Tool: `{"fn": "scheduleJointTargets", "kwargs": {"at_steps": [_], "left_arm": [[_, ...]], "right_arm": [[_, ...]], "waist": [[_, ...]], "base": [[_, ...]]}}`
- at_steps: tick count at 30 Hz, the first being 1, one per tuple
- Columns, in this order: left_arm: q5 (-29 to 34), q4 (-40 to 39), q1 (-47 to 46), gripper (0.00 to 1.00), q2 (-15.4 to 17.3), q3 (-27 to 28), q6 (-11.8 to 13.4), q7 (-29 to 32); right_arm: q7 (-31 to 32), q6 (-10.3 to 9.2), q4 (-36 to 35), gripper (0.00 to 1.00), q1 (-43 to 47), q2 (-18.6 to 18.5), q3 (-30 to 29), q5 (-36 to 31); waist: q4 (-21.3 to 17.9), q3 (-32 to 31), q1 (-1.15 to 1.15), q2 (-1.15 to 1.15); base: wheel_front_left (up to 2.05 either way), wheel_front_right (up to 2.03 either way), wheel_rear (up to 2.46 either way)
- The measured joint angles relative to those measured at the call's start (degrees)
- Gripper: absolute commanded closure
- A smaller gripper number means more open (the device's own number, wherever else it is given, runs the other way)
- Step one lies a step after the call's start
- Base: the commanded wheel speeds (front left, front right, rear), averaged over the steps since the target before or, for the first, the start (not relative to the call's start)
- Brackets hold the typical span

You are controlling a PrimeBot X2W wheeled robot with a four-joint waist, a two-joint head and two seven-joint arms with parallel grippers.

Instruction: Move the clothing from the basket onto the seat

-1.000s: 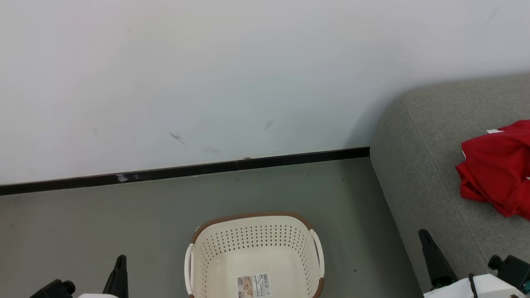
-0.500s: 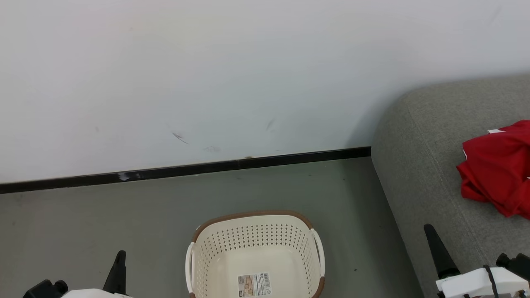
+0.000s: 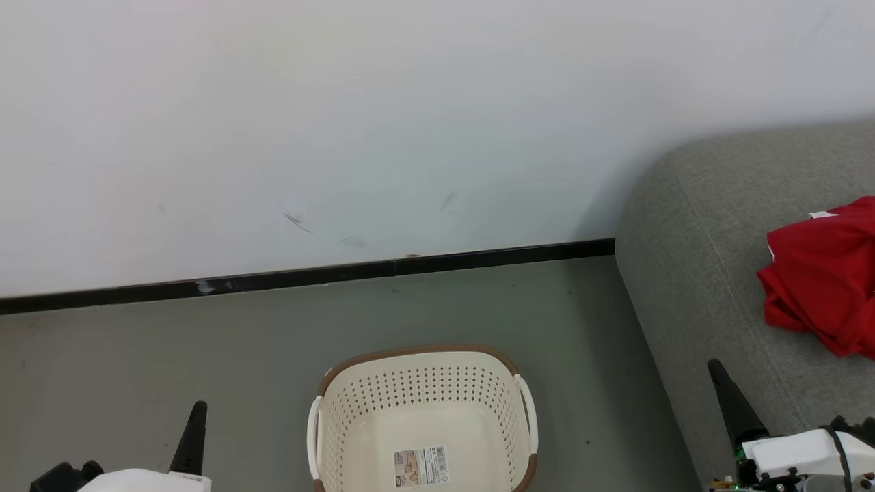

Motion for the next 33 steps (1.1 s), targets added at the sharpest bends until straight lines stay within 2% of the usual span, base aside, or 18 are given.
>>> {"fn": "scheduleJointTargets", "kwargs": {"at_steps": [24,33], "left_arm": [[-16.59,1.83,-2.33,1.0,-1.89,4.28,-5.44,4.67],[-17.0,2.1,-3.05,1.0,-1.94,4.44,-5.69,4.7]], "right_arm": [[3.56,-0.01,2.56,1.0,-3.38,-1.41,-0.7,22.42],[3.6,-0.01,2.78,1.0,-3.63,-1.48,-0.85,22.81]], "waist": [[0.39,0.49,-0.03,0.0],[0.39,0.49,-0.03,0.0]], "base": [[0.0,0.0,0.0],[0.0,0.0,0.0]]}}
